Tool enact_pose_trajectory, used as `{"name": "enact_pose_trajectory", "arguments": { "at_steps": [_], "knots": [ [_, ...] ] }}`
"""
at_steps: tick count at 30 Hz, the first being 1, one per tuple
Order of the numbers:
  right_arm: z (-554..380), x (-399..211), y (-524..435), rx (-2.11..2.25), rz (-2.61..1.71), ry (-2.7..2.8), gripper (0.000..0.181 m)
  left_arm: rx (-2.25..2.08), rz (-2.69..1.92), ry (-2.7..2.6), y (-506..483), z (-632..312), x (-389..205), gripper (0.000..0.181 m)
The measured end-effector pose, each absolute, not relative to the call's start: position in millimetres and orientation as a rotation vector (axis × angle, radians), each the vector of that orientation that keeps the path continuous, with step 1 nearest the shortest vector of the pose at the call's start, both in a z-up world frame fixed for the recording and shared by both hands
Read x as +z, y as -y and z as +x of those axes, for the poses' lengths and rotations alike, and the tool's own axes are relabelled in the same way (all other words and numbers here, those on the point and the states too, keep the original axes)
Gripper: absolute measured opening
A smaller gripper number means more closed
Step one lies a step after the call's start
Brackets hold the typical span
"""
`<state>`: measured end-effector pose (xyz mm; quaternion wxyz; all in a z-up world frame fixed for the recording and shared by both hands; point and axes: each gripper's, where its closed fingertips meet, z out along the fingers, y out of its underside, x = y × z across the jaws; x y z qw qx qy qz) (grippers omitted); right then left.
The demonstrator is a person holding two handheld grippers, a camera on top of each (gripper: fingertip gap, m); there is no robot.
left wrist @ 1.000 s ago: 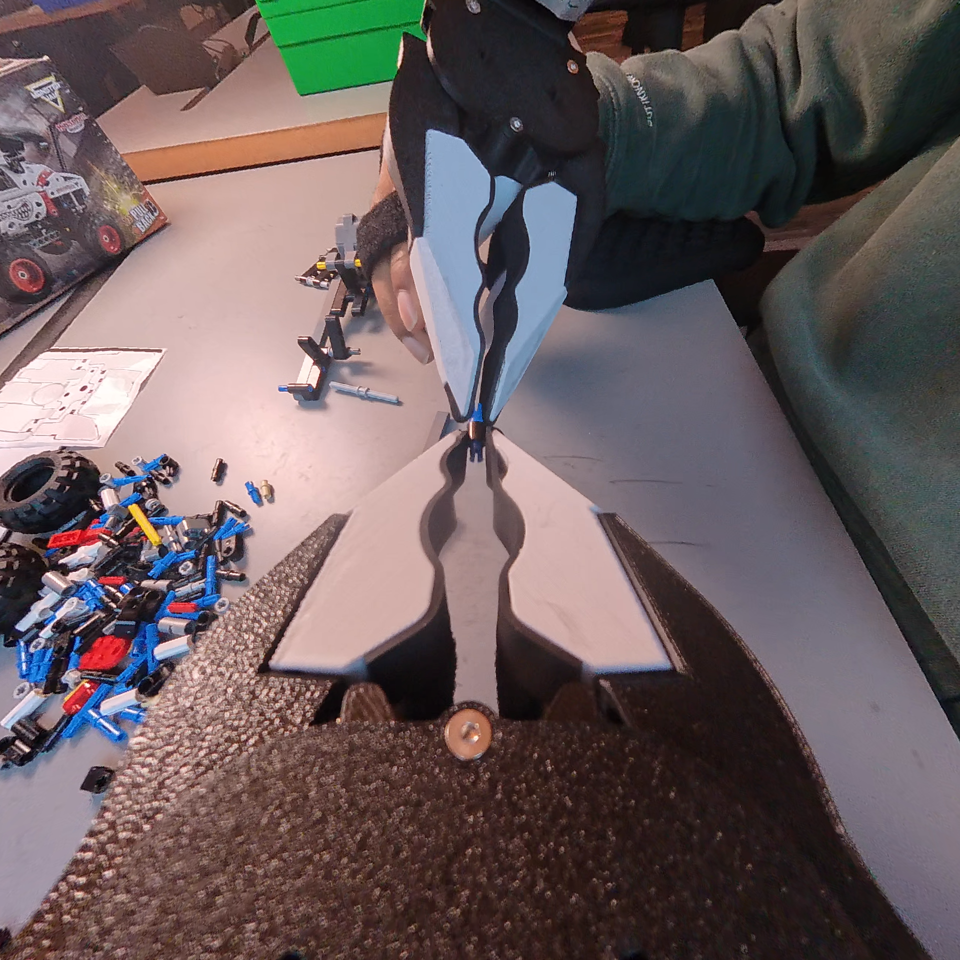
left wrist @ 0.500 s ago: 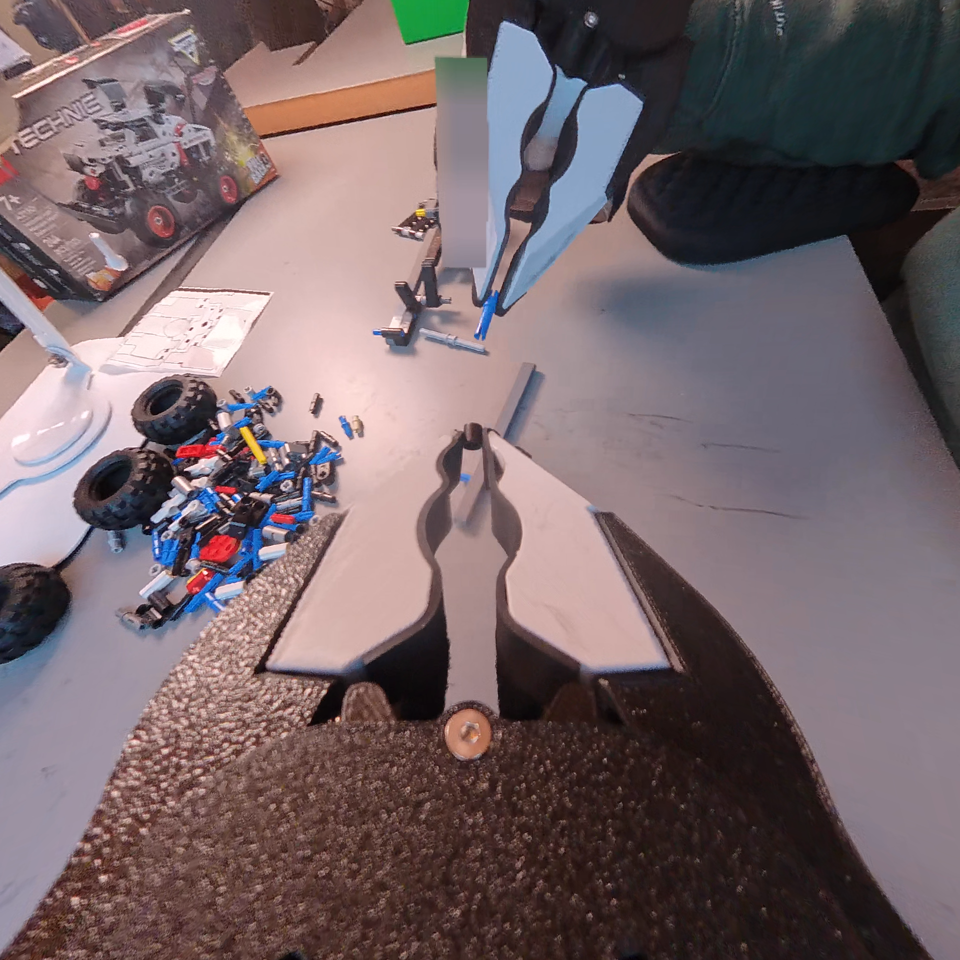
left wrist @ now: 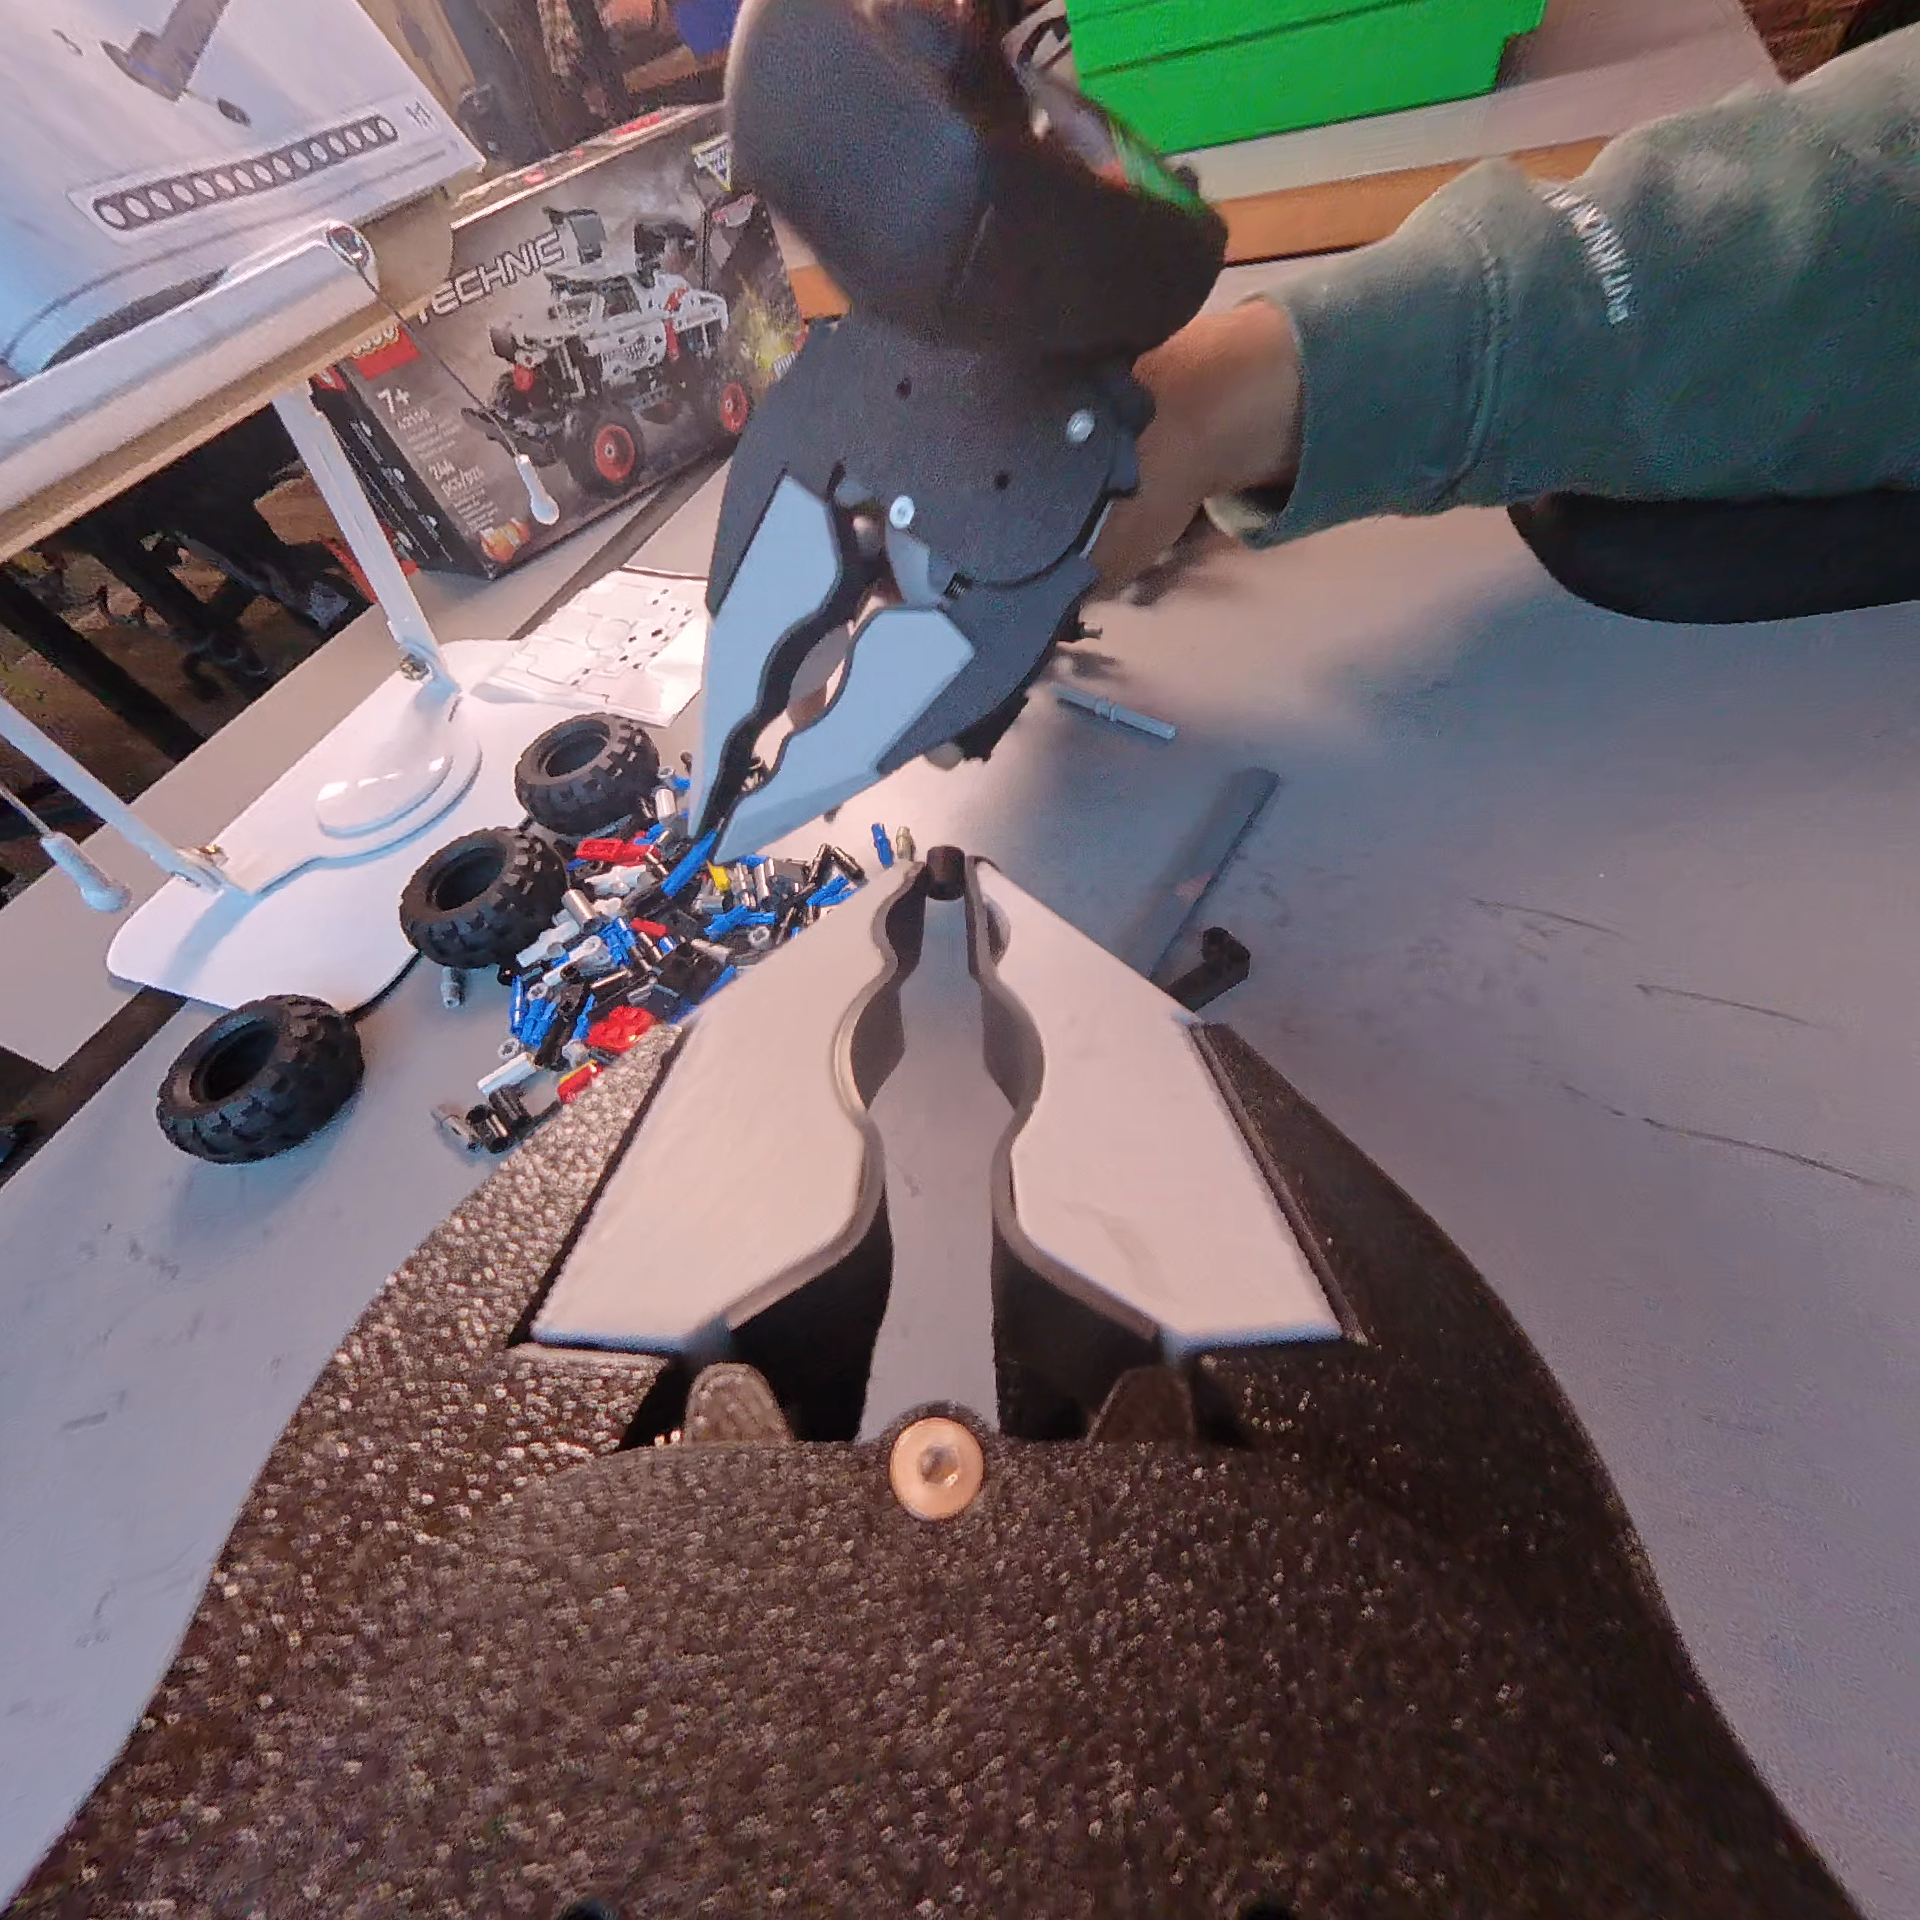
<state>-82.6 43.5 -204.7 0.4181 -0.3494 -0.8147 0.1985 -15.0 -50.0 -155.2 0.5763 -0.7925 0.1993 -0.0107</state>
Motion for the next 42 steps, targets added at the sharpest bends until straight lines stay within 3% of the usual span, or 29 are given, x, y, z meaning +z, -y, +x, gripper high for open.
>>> {"name": "enact_pose_trajectory", "arguments": {
  "at_steps": [4, 11, 18, 24, 33, 42],
  "knots": [
    [-90.1, -195.7, -53.0, 0.470, -0.873, 1.963, 0.015, -0.016, -1.804, -0.474, 51.3, -15.4, -146.0, 0.007],
    [-52.9, -142.4, -34.7, 0.682, -0.827, 1.895, 0.013, 0.055, -1.763, -0.463, 51.6, -17.3, -130.1, 0.007],
    [29.5, -181.5, 18.7, 0.858, -0.810, 2.195, 0.015, 0.270, -1.804, -0.326, 75.8, -59.3, -94.9, 0.006],
    [53.2, -217.0, 42.5, 0.846, -0.802, 2.348, 0.017, 0.617, -2.000, -0.023, 176.9, -164.7, -64.9, 0.007],
    [44.8, -232.2, 52.1, 0.785, -0.824, 2.441, 0.017, 0.651, -2.260, 0.405, 321.2, -250.3, -109.9, 0.007],
    [43.6, -238.7, 54.3, 0.797, -0.899, 2.492, 0.014, 0.680, -2.340, 0.488, 351.8, -274.0, -150.0, 0.013]
  ]
}}
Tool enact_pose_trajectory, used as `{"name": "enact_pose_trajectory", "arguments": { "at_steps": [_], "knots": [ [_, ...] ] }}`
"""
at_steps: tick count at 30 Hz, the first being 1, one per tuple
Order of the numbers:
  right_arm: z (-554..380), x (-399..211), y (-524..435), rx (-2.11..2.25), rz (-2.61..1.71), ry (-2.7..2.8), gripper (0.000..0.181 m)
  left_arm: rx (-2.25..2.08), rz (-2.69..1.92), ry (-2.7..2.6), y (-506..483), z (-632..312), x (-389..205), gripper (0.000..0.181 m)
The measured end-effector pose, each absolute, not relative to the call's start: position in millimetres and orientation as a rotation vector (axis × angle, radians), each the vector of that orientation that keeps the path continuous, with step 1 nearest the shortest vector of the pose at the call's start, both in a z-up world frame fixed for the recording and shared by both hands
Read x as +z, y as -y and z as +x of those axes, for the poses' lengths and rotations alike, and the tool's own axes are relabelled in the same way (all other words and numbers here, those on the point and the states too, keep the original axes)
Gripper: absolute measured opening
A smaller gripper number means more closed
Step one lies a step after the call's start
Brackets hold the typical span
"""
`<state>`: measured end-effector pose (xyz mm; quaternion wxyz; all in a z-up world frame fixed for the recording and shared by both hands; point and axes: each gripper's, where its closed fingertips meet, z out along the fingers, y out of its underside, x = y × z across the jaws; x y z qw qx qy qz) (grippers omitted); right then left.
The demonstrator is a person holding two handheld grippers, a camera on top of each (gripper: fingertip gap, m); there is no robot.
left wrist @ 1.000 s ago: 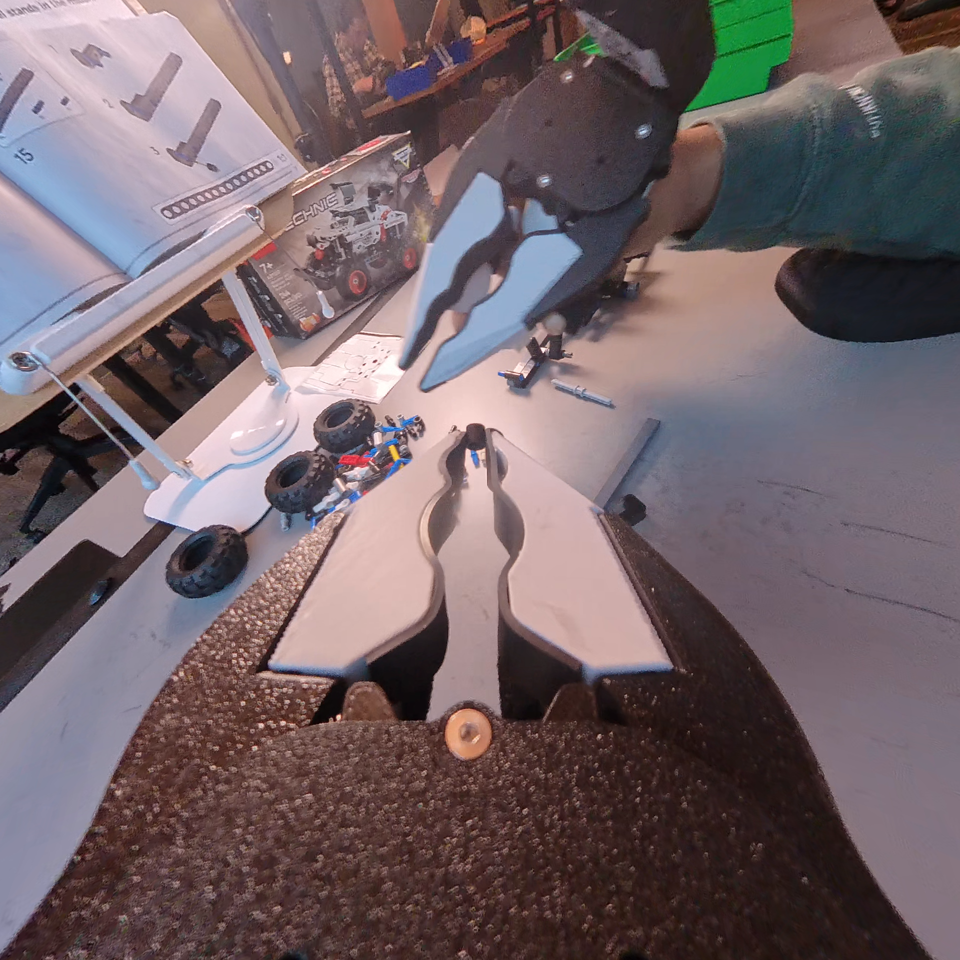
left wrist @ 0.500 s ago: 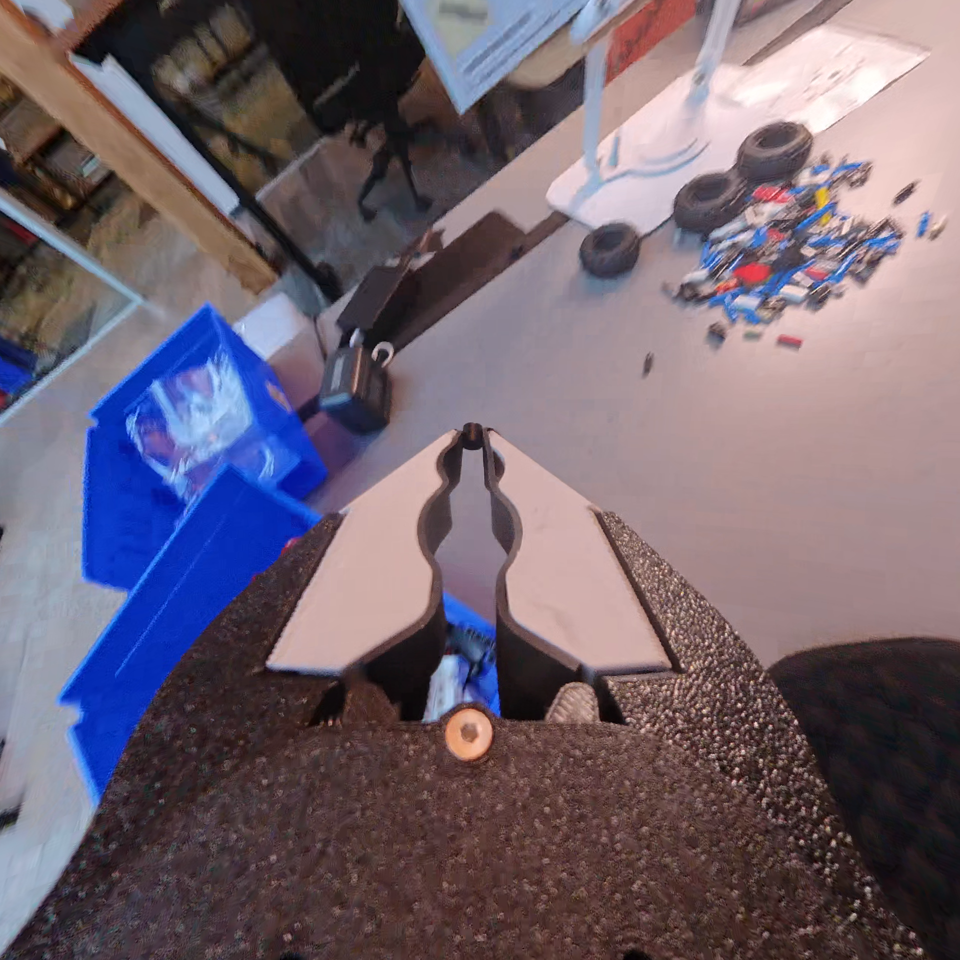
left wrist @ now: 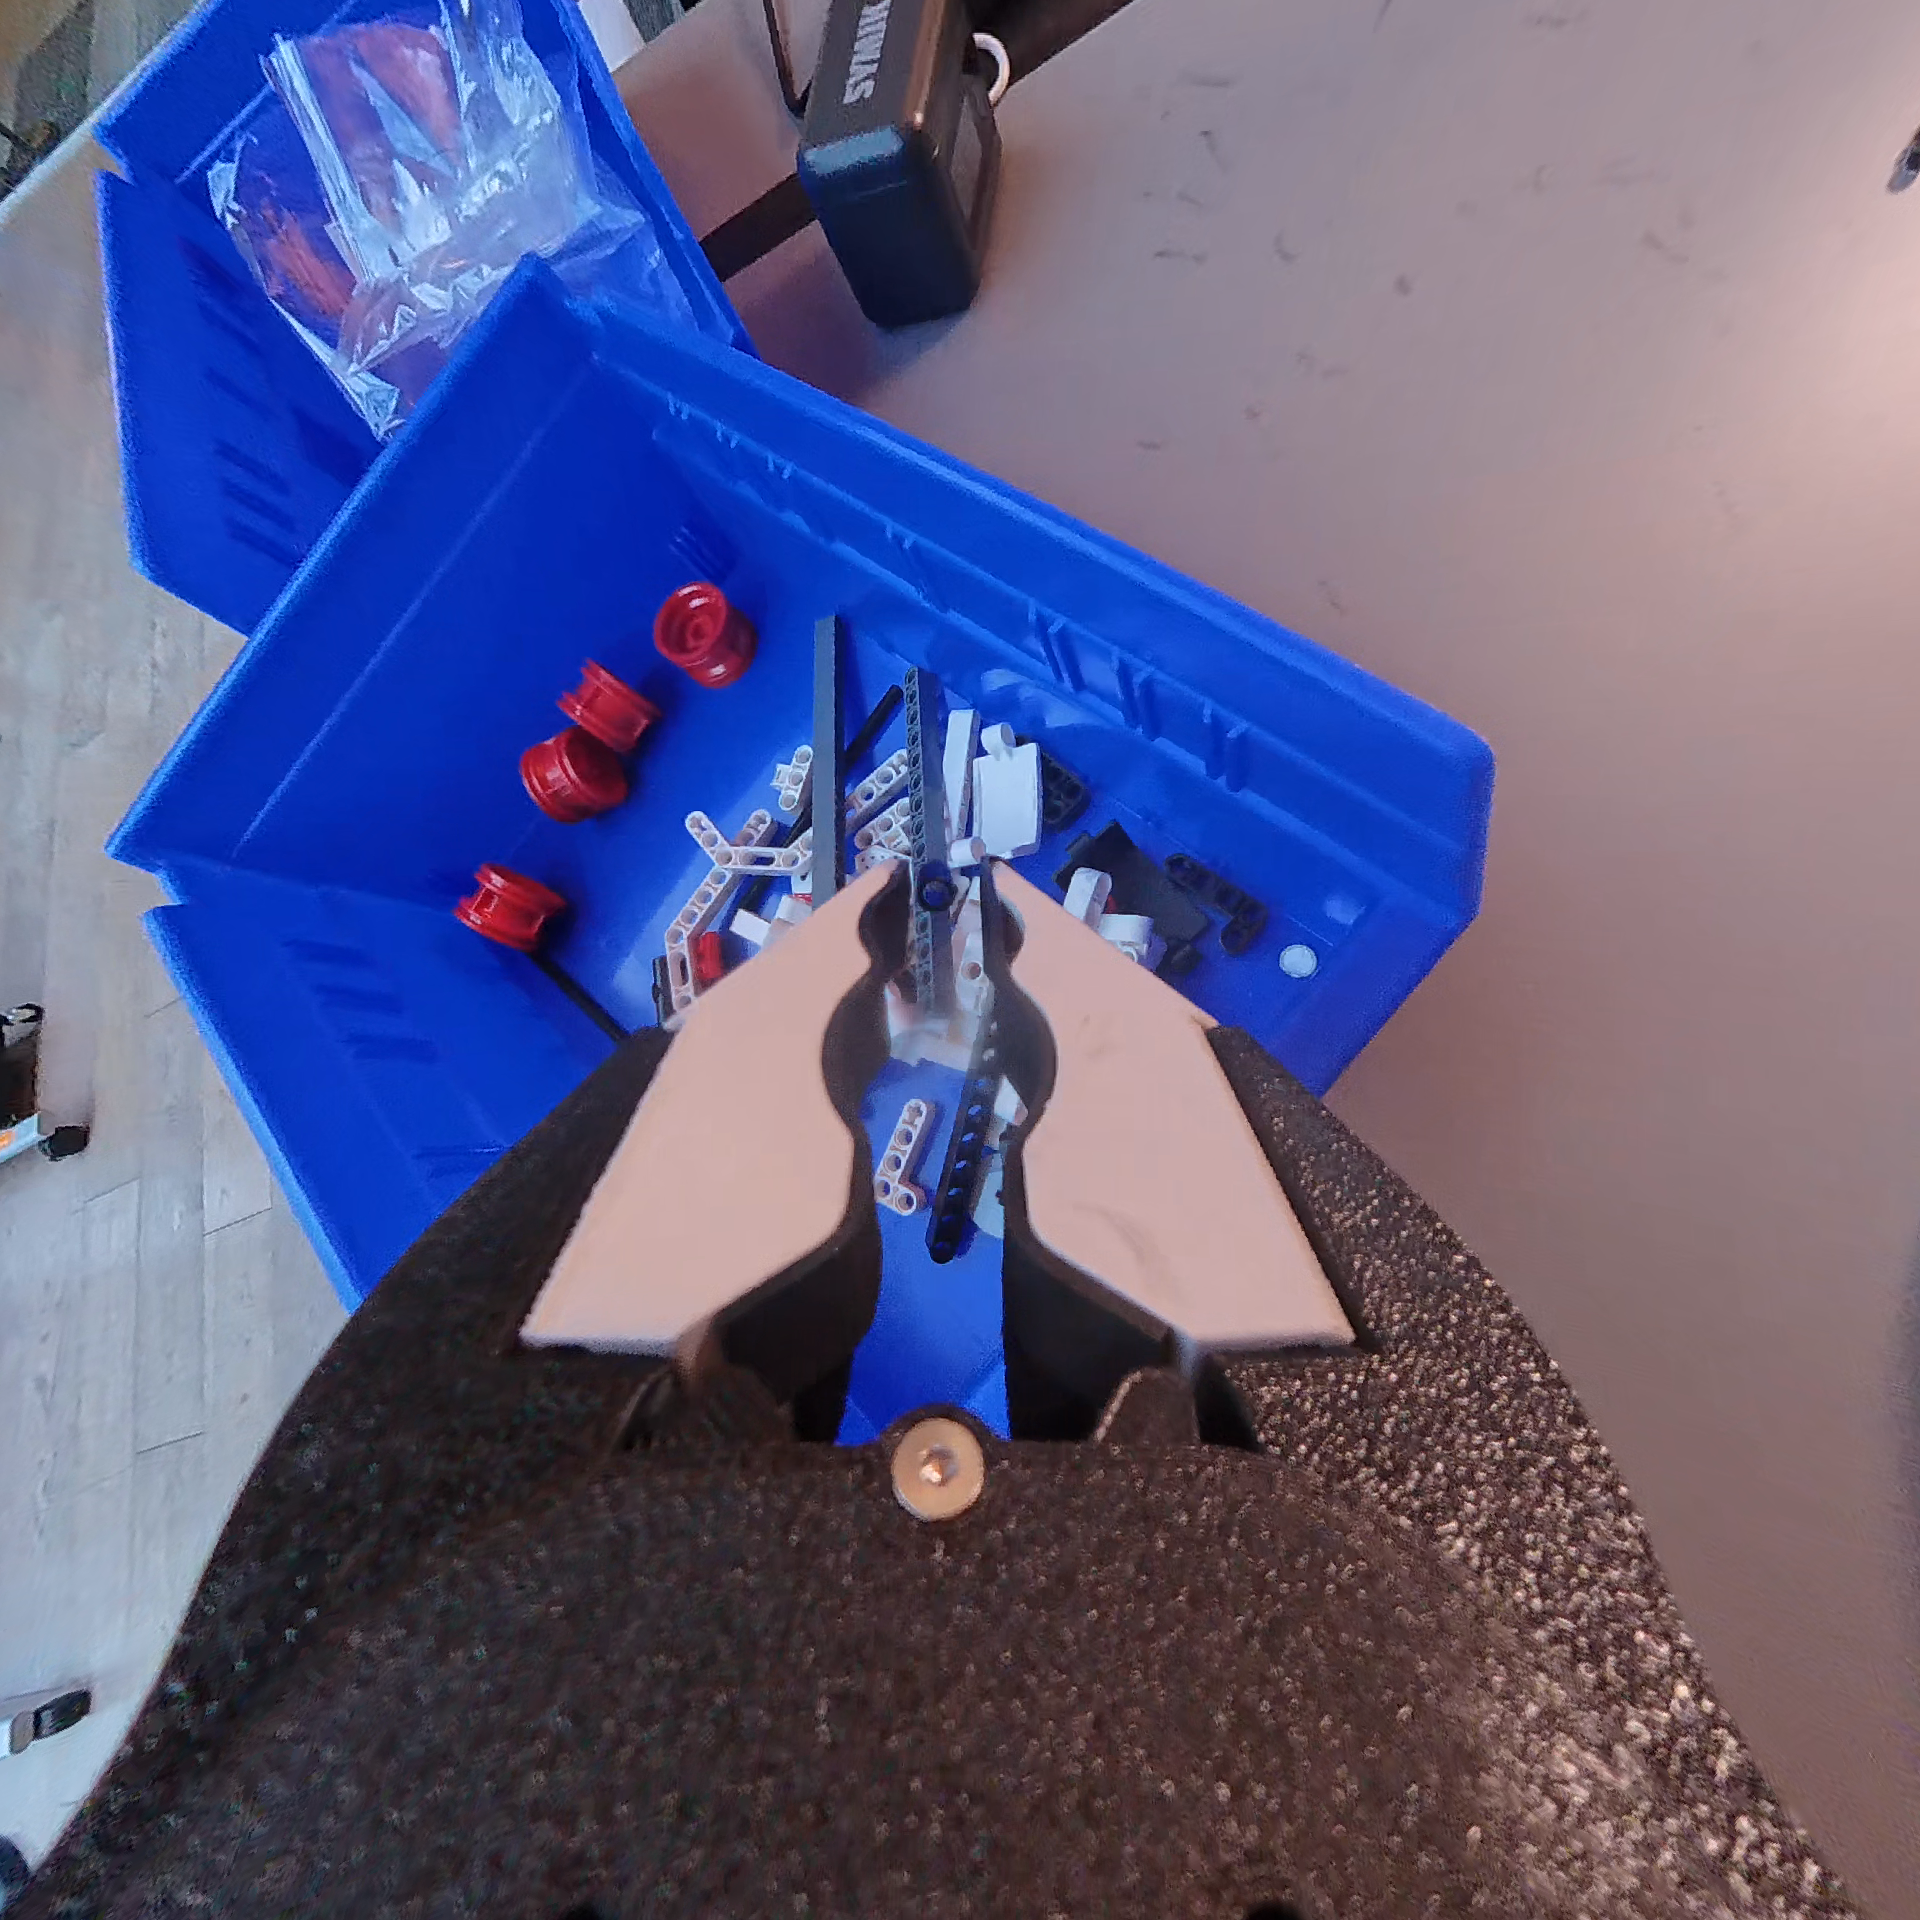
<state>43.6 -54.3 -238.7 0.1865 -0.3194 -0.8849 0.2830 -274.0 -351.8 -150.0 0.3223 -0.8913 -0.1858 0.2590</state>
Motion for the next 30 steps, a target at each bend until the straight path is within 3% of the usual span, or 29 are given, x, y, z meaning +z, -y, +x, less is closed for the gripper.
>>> {"name": "enact_pose_trajectory", "arguments": {
  "at_steps": [6, 12, 17, 22, 25, 30],
  "knots": [
    [44.3, -239.2, 54.7, 0.823, -0.910, 2.496, 0.012, 0.778, -2.164, 0.420, 333.3, -272.6, -111.2, 0.025],
    [44.3, -239.0, 55.0, 0.819, -0.880, 2.490, 0.012, 0.602, -2.025, 0.218, 269.6, -214.1, -78.0, 0.025],
    [44.4, -238.2, 55.0, 0.790, -0.838, 2.475, 0.012, 0.512, -2.011, 0.034, 211.2, -164.1, -84.0, 0.022],
    [48.8, -238.0, 53.0, 0.791, -0.821, 2.463, 0.012, 0.725, -1.995, 0.180, 240.8, -220.8, -60.6, 0.014],
    [49.9, -238.0, 52.8, 0.806, -0.821, 2.462, 0.011, 0.586, -2.181, 0.480, 297.4, -286.2, -93.3, 0.030],
    [49.5, -238.2, 53.1, 0.817, -0.827, 2.473, 0.012, 0.488, -2.526, 0.485, 345.4, -325.4, -177.1, 0.022]
  ]
}}
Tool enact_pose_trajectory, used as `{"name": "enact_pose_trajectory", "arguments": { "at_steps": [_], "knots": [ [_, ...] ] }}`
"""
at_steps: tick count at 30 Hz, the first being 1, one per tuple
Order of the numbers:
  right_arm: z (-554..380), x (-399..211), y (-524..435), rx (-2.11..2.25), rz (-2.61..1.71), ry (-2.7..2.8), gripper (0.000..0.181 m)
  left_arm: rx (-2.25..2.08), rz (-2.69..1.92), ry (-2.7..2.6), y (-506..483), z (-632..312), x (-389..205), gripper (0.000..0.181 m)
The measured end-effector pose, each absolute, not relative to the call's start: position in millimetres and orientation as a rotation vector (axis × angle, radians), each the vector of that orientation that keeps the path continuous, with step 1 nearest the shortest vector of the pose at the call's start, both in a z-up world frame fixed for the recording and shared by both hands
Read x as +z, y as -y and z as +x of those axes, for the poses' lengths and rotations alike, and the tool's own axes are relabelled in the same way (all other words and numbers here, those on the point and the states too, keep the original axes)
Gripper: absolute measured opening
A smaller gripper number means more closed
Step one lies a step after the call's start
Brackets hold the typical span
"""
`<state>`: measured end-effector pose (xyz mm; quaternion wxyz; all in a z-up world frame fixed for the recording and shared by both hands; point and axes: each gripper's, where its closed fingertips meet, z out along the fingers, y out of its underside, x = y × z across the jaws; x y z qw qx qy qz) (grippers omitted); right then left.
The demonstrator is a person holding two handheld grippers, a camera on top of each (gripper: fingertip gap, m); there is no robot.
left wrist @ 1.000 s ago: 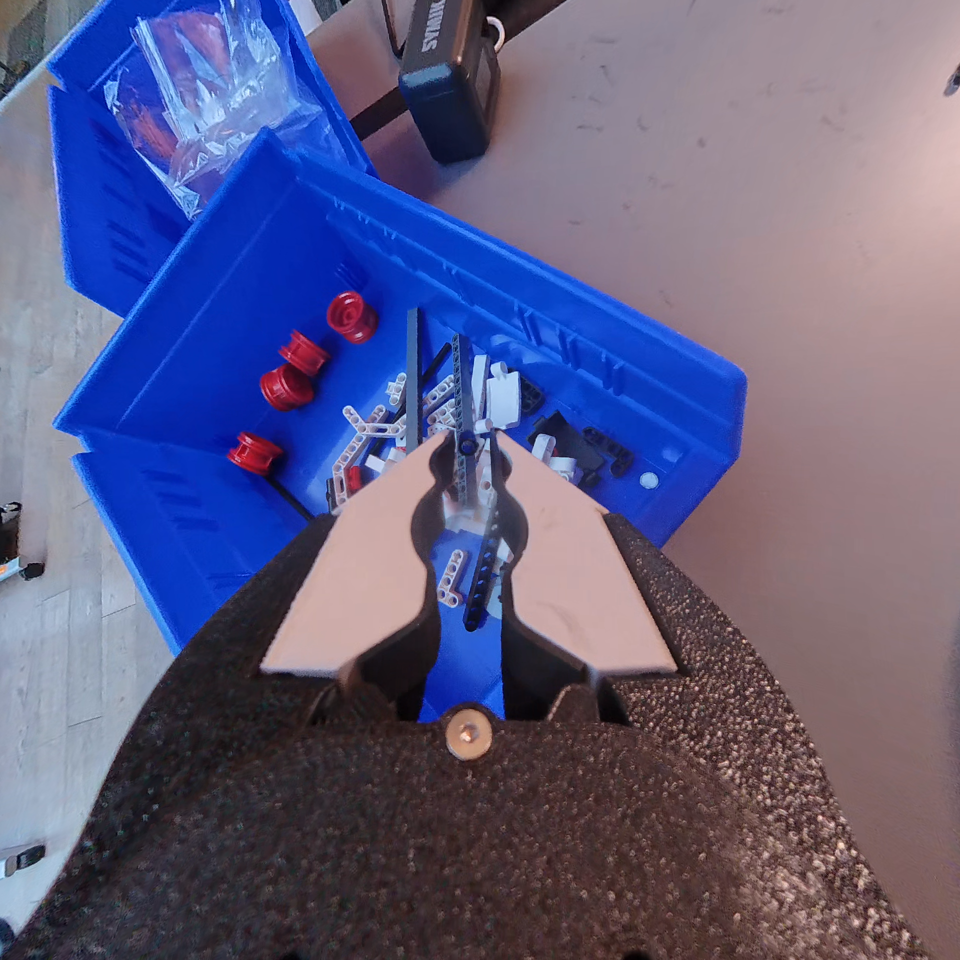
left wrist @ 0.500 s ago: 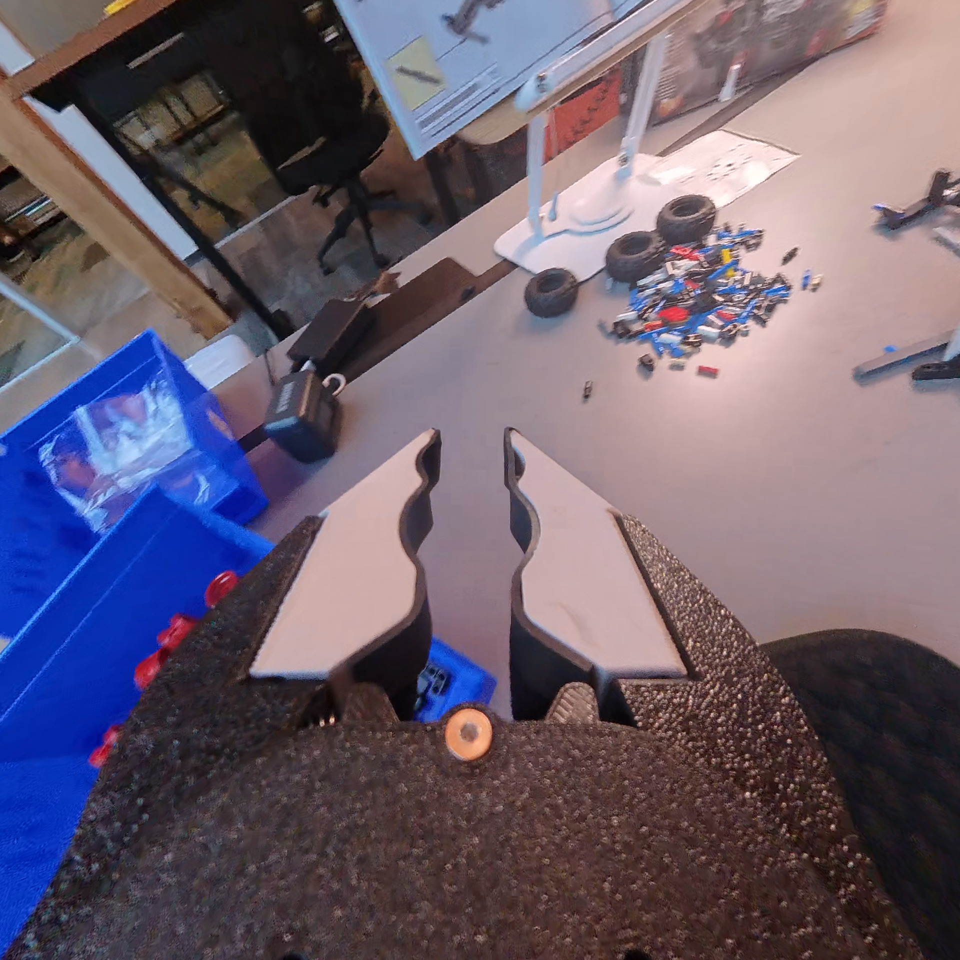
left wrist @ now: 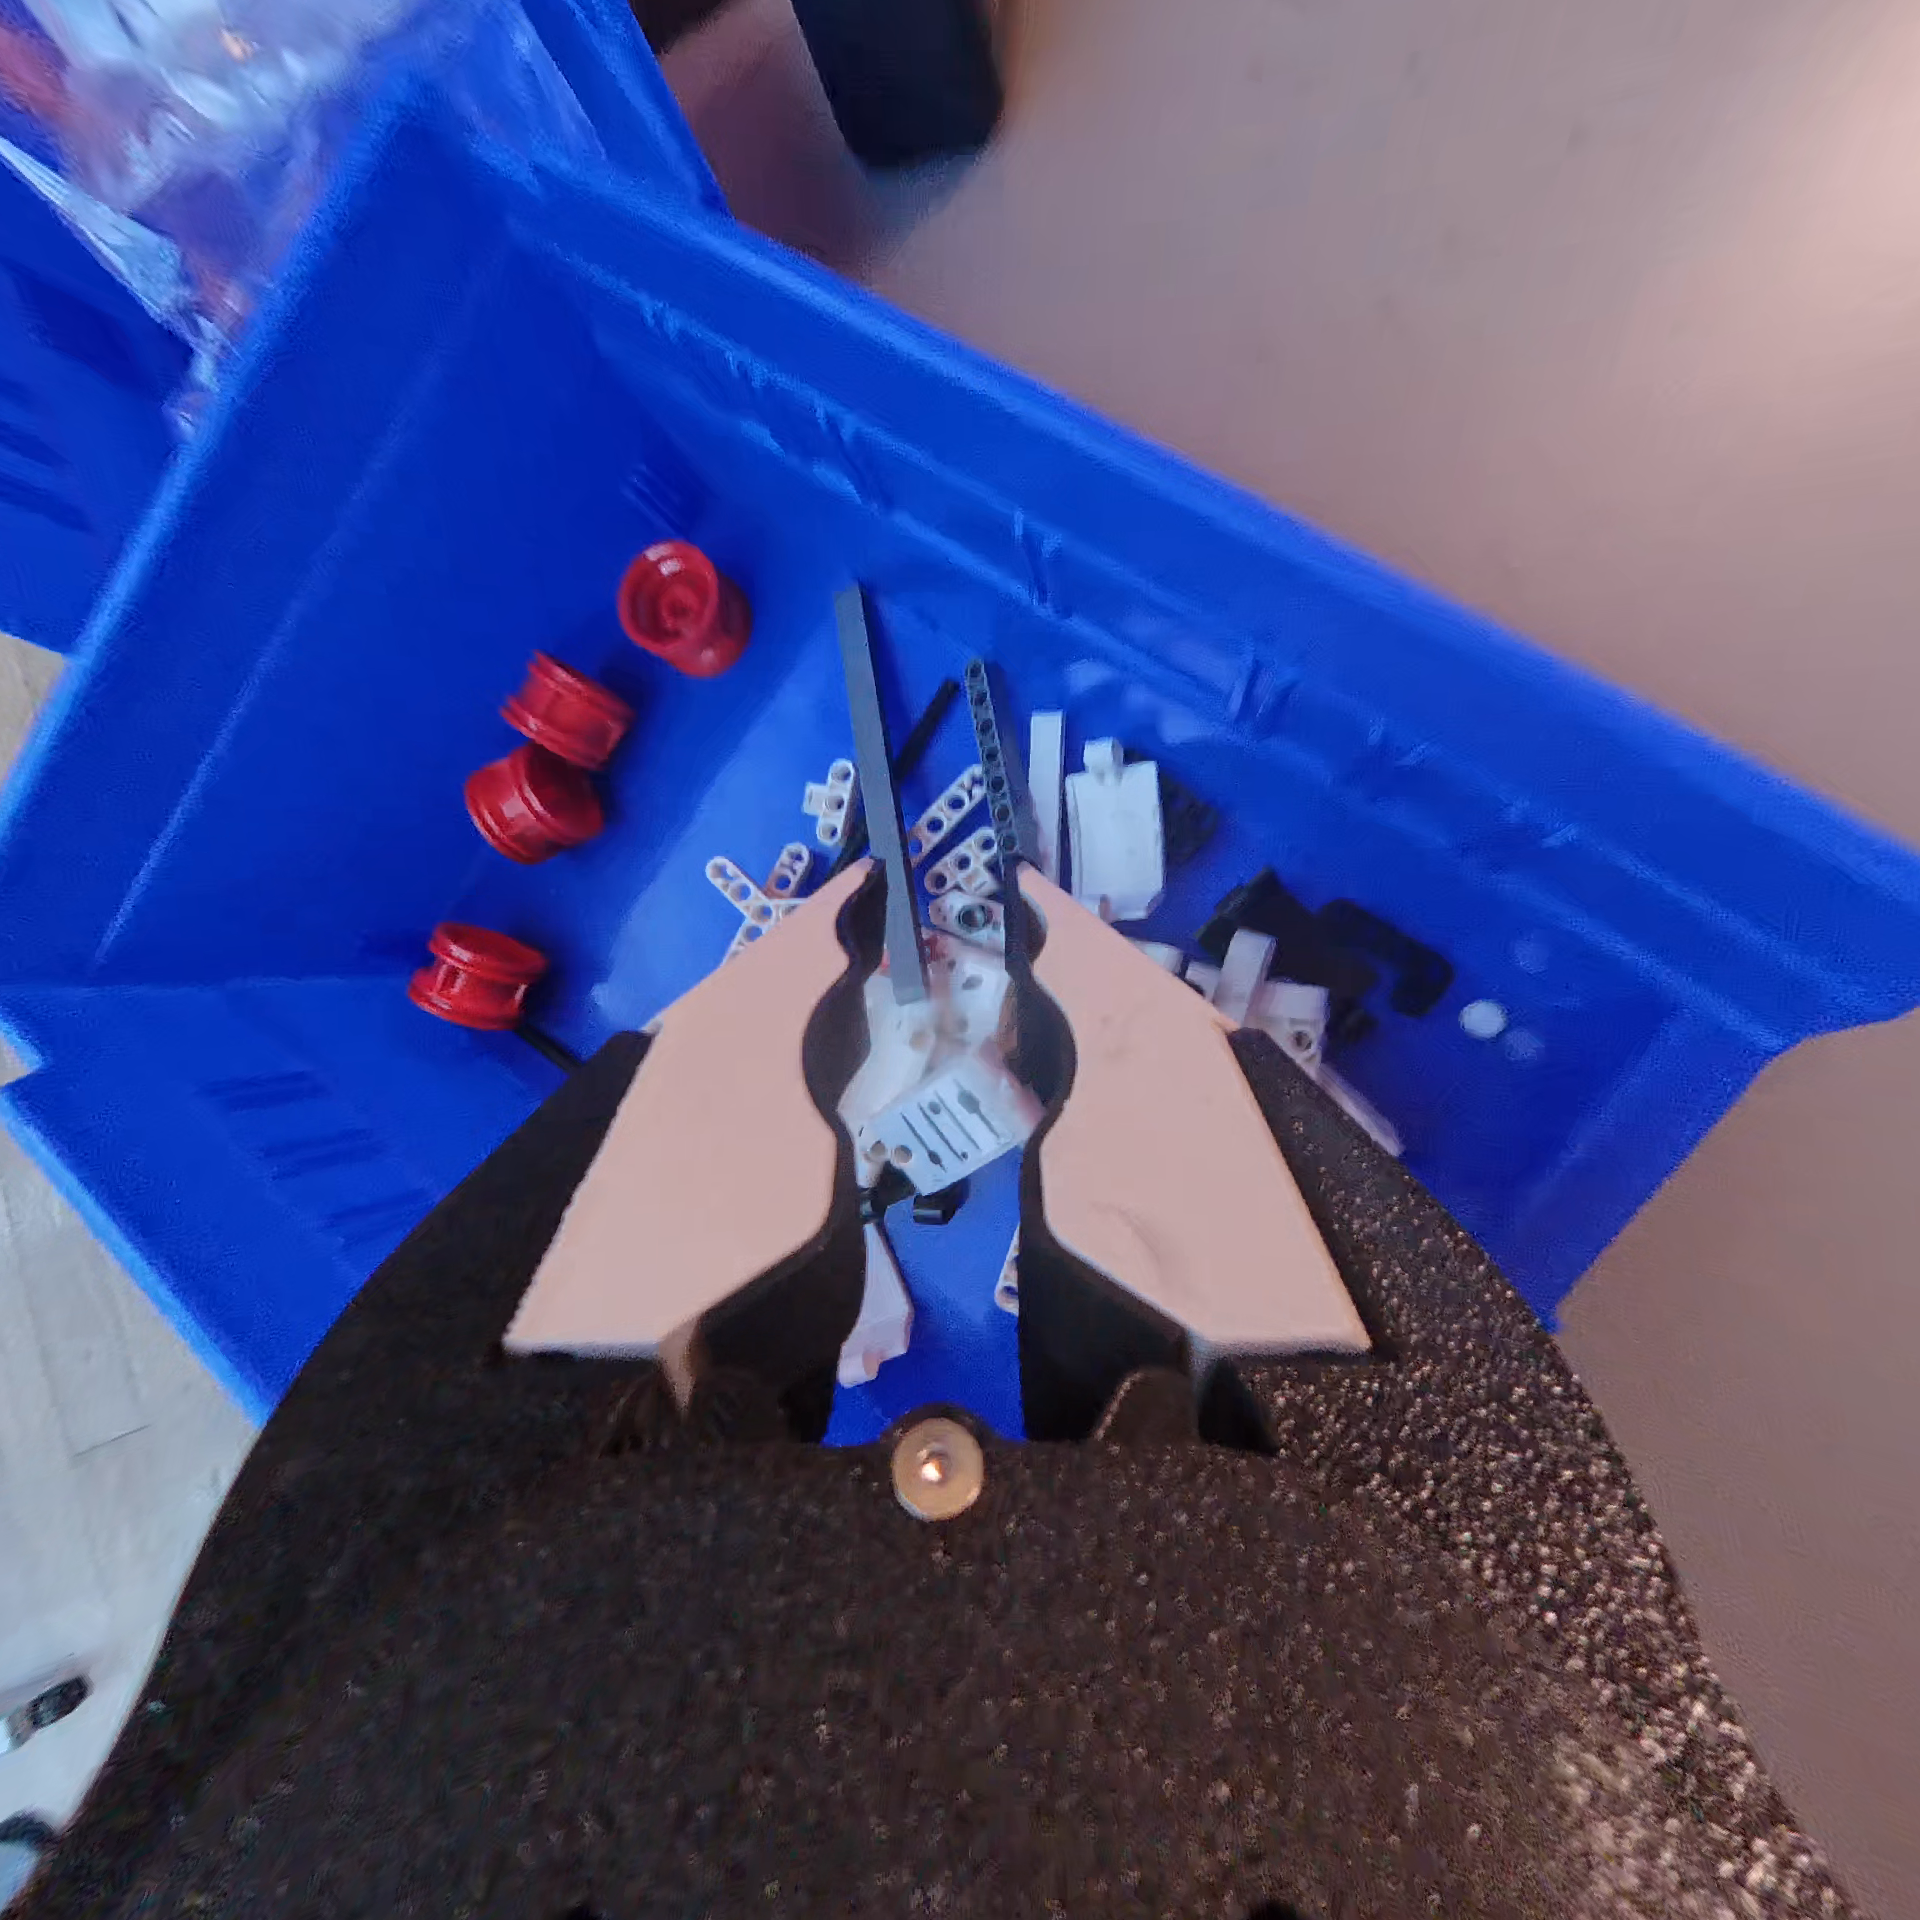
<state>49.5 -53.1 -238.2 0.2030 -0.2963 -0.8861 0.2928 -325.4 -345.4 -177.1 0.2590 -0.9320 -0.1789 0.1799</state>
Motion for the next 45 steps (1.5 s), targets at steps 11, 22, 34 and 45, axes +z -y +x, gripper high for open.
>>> {"name": "enact_pose_trajectory", "arguments": {
  "at_steps": [11, 22, 34, 45],
  "knots": [
    [49.6, -238.4, 53.0, 0.864, -0.857, 2.465, 0.012, 0.472, -2.858, 0.194, 356.7, -332.0, -207.1, 0.020],
    [49.8, -238.5, 52.8, 0.889, -0.862, 2.465, 0.012, 0.457, -3.035, -0.067, 360.3, -332.7, -221.1, 0.020],
    [49.7, -238.4, 52.3, 0.901, -0.870, 2.463, 0.012, 0.442, -3.072, -0.166, 354.9, -332.8, -230.2, 0.008],
    [49.6, -238.4, 52.3, 0.905, -0.870, 2.461, 0.012, 0.414, -3.035, -0.156, 353.8, -330.7, -230.9, 0.004]
  ]
}}
